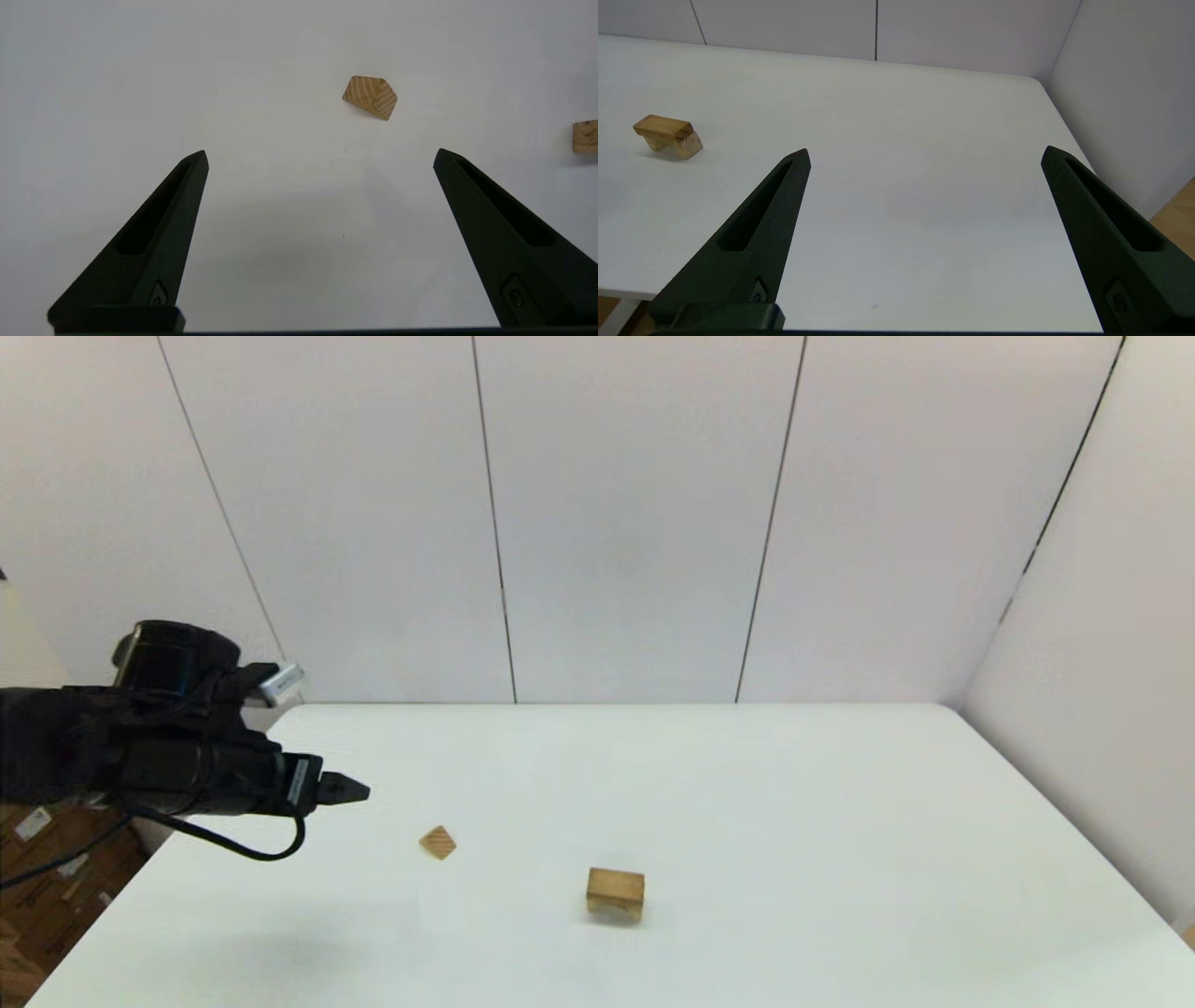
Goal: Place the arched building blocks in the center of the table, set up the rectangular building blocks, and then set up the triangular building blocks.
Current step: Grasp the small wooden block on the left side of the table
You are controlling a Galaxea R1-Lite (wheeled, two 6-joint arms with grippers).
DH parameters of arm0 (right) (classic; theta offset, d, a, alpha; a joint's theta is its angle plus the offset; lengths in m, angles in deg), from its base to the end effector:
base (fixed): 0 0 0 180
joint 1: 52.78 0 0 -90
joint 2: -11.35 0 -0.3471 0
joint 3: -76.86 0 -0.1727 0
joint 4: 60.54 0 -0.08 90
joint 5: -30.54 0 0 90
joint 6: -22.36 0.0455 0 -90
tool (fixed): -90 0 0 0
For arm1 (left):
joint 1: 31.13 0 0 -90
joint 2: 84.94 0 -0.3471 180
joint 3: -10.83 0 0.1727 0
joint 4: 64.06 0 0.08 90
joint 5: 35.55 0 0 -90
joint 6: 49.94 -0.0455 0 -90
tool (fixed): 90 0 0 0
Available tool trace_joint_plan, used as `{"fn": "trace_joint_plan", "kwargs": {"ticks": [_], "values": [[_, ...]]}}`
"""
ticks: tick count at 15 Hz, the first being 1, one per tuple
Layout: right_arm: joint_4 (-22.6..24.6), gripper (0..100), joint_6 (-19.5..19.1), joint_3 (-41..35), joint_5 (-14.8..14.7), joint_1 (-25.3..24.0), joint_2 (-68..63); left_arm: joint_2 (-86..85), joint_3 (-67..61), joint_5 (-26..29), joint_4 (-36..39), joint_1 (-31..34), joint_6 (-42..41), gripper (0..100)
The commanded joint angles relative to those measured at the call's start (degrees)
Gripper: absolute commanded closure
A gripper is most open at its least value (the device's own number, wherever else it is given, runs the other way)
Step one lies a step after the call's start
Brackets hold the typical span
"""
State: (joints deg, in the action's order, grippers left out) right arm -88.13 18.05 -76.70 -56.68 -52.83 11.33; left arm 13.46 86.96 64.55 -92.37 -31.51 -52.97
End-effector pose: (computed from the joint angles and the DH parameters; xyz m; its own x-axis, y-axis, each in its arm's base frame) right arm -0.0670 0.0021 0.0744 0.9986 0.0494 -0.0204 -0.0508 0.9960 -0.0741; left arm 0.2897 -0.0099 0.1815 0.6240 -0.1795 -0.7605 0.1586 0.9821 -0.1017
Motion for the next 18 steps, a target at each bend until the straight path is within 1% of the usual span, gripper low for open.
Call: {"fn": "trace_joint_plan", "kwargs": {"ticks": [1,3,5,7,10,16,17,18], "values": [[0.00,0,-0.08,0.00,0.03,0.05,0.11,8.65,8.59,0.09,-8.33,-2.79,4.96,0],[0.00,0,0.01,0.00,0.03,-0.04,0.11,10.41,11.40,0.09,-11.59,-4.28,8.30,0],[0.00,0,-0.08,0.00,0.03,-0.04,0.11,12.52,16.32,-0.09,-17.39,-6.83,15.33,0],[0.00,0,0.01,0.00,0.03,-0.04,0.11,14.45,19.84,-0.17,-21.52,-8.41,19.72,0],[0.00,0,-0.08,0.00,0.03,0.05,0.11,17.26,22.03,-0.35,-22.13,-9.73,22.80,0],[0.00,0,-0.08,0.00,0.03,-0.04,0.11,21.66,25.29,-0.79,-22.22,-10.17,23.85,0],[0.00,0,-0.08,0.00,0.03,0.05,0.11,22.27,25.72,-1.67,-22.31,-10.17,25.52,0],[0.00,0,-0.08,0.00,0.03,-0.04,0.11,23.06,26.69,-3.78,-23.45,-10.61,28.60,0]]}}
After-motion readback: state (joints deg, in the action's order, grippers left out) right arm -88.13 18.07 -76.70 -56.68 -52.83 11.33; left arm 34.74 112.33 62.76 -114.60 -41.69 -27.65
